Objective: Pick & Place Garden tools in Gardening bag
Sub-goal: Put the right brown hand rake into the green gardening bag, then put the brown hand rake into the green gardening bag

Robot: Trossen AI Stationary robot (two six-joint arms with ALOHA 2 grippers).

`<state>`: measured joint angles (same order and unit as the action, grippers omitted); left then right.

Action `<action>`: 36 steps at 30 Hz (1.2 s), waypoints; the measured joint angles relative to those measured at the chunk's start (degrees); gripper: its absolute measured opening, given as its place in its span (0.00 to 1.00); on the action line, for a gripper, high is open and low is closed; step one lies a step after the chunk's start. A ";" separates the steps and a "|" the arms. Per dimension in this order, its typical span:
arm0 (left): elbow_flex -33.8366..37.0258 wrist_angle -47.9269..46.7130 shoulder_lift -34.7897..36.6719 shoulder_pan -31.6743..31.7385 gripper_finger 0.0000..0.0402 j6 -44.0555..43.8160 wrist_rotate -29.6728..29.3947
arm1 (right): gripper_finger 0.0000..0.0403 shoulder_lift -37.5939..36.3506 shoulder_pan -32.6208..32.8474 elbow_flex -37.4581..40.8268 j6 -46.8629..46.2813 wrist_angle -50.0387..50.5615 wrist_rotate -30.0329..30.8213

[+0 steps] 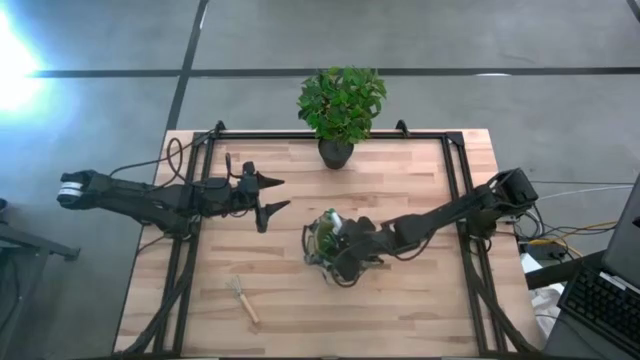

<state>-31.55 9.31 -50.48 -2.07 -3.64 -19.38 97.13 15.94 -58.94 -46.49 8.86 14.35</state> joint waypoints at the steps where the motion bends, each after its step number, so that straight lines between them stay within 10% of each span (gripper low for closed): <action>1: 0.00 0.02 0.00 0.00 0.71 0.16 0.00 | 0.13 -0.09 -0.04 -0.36 0.19 0.28 -0.04; 16: 0.00 0.03 0.00 0.00 0.71 0.25 0.00 | 0.46 -0.87 -0.10 -6.62 2.64 8.68 0.13; 36: 0.00 -0.03 0.03 0.00 0.71 1.97 0.03 | 0.36 -1.73 2.87 -21.11 13.62 26.72 0.81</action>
<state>-31.55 9.28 -50.44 -2.07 -1.67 -19.34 95.40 18.80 -80.06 -32.87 35.58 15.16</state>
